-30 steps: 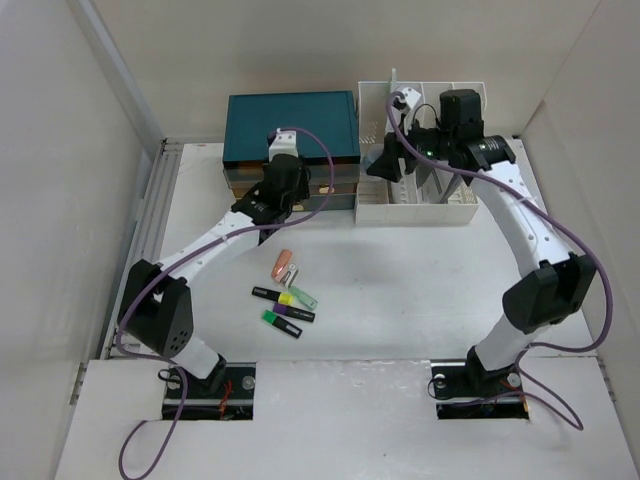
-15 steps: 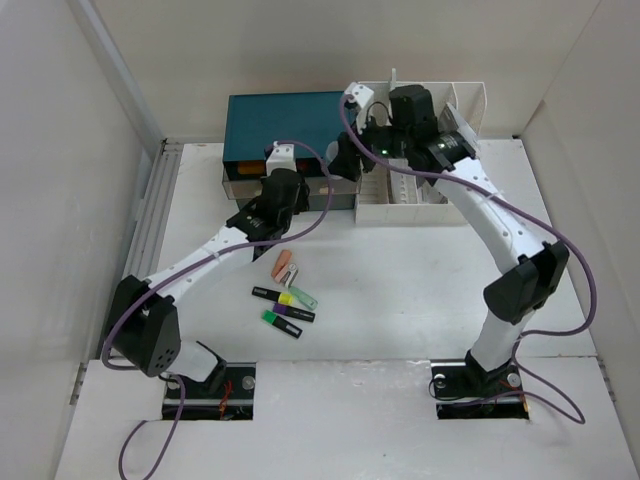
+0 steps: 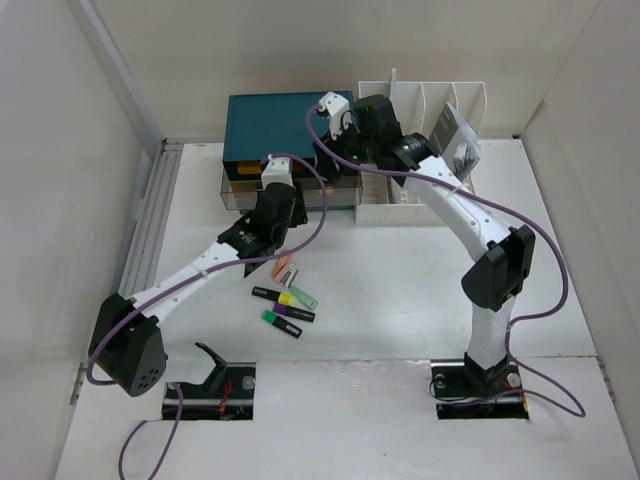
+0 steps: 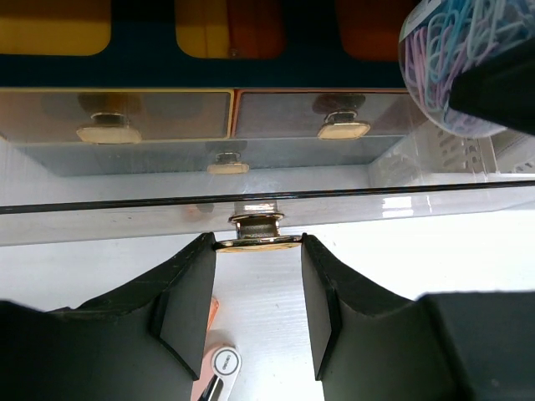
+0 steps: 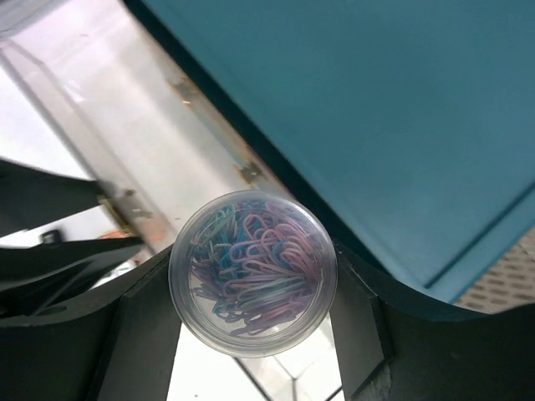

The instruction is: Organize the desk

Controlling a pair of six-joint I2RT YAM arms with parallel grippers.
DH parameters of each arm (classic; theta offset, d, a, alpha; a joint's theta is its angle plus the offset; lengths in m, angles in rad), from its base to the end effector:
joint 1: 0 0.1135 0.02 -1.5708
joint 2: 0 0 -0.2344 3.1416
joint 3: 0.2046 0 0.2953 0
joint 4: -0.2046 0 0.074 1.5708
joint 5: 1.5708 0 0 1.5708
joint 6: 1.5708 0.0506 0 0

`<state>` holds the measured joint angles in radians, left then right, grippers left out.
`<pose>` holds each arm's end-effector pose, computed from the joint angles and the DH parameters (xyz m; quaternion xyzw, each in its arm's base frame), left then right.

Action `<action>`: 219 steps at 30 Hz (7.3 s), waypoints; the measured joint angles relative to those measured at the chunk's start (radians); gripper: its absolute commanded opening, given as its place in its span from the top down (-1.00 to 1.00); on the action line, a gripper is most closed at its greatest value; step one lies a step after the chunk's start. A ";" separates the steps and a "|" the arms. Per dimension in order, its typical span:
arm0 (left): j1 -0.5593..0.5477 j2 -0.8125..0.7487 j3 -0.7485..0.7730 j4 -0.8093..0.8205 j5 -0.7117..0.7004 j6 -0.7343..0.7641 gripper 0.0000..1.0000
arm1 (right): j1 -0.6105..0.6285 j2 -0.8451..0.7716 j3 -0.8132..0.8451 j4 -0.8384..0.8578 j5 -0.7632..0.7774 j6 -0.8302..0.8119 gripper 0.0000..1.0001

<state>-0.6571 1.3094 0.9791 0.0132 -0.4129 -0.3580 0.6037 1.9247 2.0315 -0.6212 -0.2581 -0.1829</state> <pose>0.3028 -0.2079 0.2654 -0.0008 0.8017 -0.1340 0.5825 0.3955 0.2884 0.3634 -0.3882 0.7663 0.2131 0.4656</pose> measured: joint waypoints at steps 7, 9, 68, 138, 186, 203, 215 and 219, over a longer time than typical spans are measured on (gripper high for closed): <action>0.000 0.000 0.000 -0.002 -0.001 -0.003 0.31 | 0.001 0.017 0.008 -0.015 0.066 -0.001 0.73; 0.000 0.000 0.000 -0.002 -0.002 -0.003 0.31 | 0.001 0.017 0.008 -0.030 0.069 -0.001 0.69; 0.110 0.078 0.140 -0.097 0.154 0.011 -0.99 | -0.109 -0.600 -0.711 0.209 -0.032 -0.110 -1.00; 0.182 -0.703 -0.245 -0.137 -0.133 0.061 -0.99 | 0.176 0.179 -0.356 0.497 0.890 0.504 0.00; 0.182 -0.689 -0.245 -0.138 -0.130 0.061 -0.99 | 0.254 -0.136 -0.792 0.544 0.584 0.454 -0.87; 0.182 -0.693 -0.245 -0.138 -0.129 0.066 -0.99 | 0.255 -0.093 -0.663 0.313 -0.366 -0.645 -0.19; 0.182 -0.707 -0.246 -0.138 -0.130 0.069 -0.99 | 0.255 0.113 -0.435 0.064 -0.382 -1.038 -0.14; 0.182 -0.716 -0.246 -0.138 -0.129 0.069 -0.99 | 0.255 0.169 -0.393 0.032 -0.371 -1.072 -0.14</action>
<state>-0.4755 0.5938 0.7334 -0.1246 -0.5423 -0.2886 0.8589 2.0933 1.6386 -0.5888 -0.6289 -1.2552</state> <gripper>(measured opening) 0.993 0.570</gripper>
